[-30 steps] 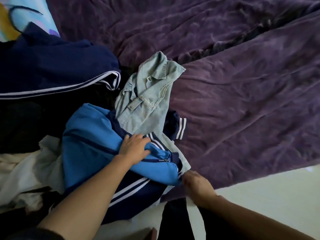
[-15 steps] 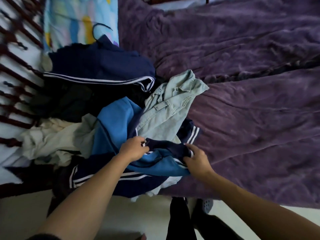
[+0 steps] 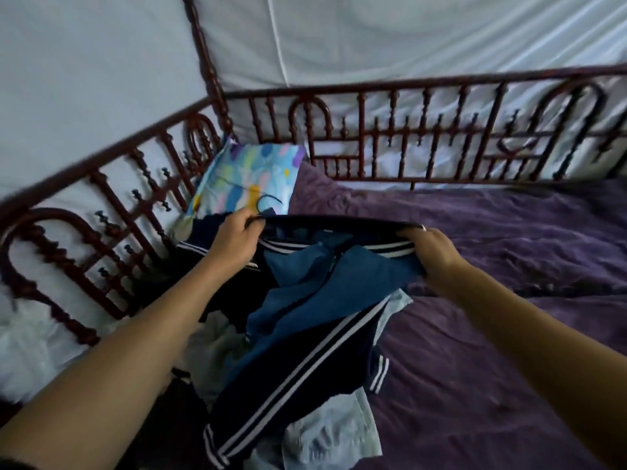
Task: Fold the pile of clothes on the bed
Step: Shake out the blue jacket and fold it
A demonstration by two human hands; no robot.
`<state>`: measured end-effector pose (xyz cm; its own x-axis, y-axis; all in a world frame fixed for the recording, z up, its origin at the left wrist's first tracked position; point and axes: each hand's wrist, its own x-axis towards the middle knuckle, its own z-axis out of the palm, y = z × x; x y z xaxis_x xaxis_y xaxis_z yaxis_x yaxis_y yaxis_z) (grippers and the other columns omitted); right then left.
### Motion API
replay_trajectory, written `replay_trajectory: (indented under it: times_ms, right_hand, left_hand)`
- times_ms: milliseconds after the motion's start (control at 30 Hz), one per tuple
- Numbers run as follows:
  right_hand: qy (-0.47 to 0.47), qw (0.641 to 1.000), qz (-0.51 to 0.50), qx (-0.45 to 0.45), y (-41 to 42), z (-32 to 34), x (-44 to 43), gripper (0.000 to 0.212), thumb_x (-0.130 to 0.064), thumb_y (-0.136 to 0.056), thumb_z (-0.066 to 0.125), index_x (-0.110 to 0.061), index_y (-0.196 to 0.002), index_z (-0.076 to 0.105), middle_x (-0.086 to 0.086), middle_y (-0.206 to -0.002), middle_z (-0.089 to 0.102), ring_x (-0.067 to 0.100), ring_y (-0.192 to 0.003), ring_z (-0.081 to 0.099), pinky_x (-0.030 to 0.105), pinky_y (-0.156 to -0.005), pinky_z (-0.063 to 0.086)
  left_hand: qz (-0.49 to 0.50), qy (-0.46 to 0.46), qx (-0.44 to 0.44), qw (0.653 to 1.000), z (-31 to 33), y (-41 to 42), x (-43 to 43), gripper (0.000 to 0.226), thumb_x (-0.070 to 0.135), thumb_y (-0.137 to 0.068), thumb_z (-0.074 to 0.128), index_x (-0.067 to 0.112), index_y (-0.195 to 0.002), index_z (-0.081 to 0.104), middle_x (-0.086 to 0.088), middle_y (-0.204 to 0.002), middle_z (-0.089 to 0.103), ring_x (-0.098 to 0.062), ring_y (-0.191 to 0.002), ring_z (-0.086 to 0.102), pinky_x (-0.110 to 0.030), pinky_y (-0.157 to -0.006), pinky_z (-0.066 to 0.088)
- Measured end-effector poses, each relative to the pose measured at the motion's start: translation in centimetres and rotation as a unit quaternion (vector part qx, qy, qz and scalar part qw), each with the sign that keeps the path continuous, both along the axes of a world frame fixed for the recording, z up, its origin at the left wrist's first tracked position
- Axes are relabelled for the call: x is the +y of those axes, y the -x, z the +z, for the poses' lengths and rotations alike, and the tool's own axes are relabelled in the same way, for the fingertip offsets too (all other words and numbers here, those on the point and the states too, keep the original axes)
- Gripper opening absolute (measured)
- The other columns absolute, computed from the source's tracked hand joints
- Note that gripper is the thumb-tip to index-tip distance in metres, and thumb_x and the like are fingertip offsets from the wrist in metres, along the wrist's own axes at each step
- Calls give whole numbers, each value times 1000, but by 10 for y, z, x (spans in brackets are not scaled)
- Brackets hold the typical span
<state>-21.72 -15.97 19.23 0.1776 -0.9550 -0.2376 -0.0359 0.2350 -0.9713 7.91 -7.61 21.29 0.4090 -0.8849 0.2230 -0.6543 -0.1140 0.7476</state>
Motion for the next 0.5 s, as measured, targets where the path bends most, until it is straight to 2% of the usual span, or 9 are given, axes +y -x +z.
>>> replay_trajectory:
  times_ms: [100, 133, 200, 233, 300, 367, 400, 467, 500]
  right_hand:
    - [18, 997, 61, -36, 9, 53, -1, 20, -34, -78, 74, -17, -70, 78, 10, -81, 75, 23, -69, 72, 31, -60, 56]
    - [39, 995, 84, -39, 15, 69, -1, 23, -41, -72, 78, -18, -74, 79, 11, -87, 75, 25, -75, 73, 31, -63, 57]
    - [86, 986, 141, -11, 30, 97, -1, 48, -55, -58, 84, -17, -87, 79, 12, -98, 74, 28, -89, 72, 33, -73, 57]
    - [114, 979, 165, 21, 38, 110, -1, 62, -59, -53, 85, -13, -94, 77, 14, -103, 73, 30, -95, 70, 38, -81, 55]
    - [167, 958, 217, 90, 50, 133, 4, 78, -59, -50, 87, -4, -103, 70, 21, -109, 69, 35, -101, 67, 45, -91, 52]
    - [214, 931, 237, 178, 58, 153, 13, 80, -58, -47, 89, -3, -101, 68, 22, -105, 69, 36, -97, 68, 48, -90, 51]
    - [245, 917, 223, 224, 60, 162, 17, 78, -61, -45, 88, -5, -96, 68, 21, -99, 70, 30, -90, 69, 47, -86, 52]
    - [316, 884, 159, 304, 63, 179, 21, 72, -68, -47, 81, -7, -83, 69, 13, -78, 69, 13, -70, 63, 33, -71, 53]
    - [343, 870, 120, 332, 65, 186, 22, 70, -70, -49, 75, -6, -77, 68, 6, -66, 63, 8, -62, 56, 25, -60, 47]
  left_hand:
    - [-41, 58, 5, 997, 43, 3, -8, 21, 14, -98, 46, -1, -91, 60, -9, -82, 60, -17, -78, 54, -26, -64, 36]
    - [-56, 71, 2, 996, 57, 2, -10, 23, 14, -98, 46, -3, -91, 60, -11, -81, 59, -14, -75, 54, -27, -64, 36]
    - [-82, 99, -10, 992, 85, -1, -14, 25, 15, -98, 47, -1, -82, 59, -10, -71, 55, -8, -64, 50, -29, -61, 34]
    - [-96, 114, -27, 988, 101, -5, -17, 27, 17, -97, 50, 0, -78, 58, -11, -68, 53, -11, -63, 49, -30, -61, 33]
    - [-131, 144, -80, 978, 132, -13, -20, 33, 26, -94, 56, 7, -68, 52, -9, -61, 47, -13, -59, 43, -30, -58, 33]
    - [-166, 167, -140, 962, 163, -20, -19, 42, 45, -87, 63, 11, -66, 49, -1, -56, 42, -8, -51, 36, -25, -51, 31]
    - [-190, 166, -163, 954, 177, -23, -17, 49, 58, -80, 64, 13, -67, 50, 2, -55, 42, -6, -49, 36, -21, -49, 31]
    - [-251, 136, -193, 939, 198, -25, -13, 58, 77, -64, 65, 21, -71, 53, 8, -56, 49, -6, -50, 42, -20, -51, 36]
    - [-277, 112, -209, 931, 203, -25, -12, 61, 81, -55, 67, 24, -75, 56, 10, -61, 55, -6, -55, 48, -23, -55, 40]
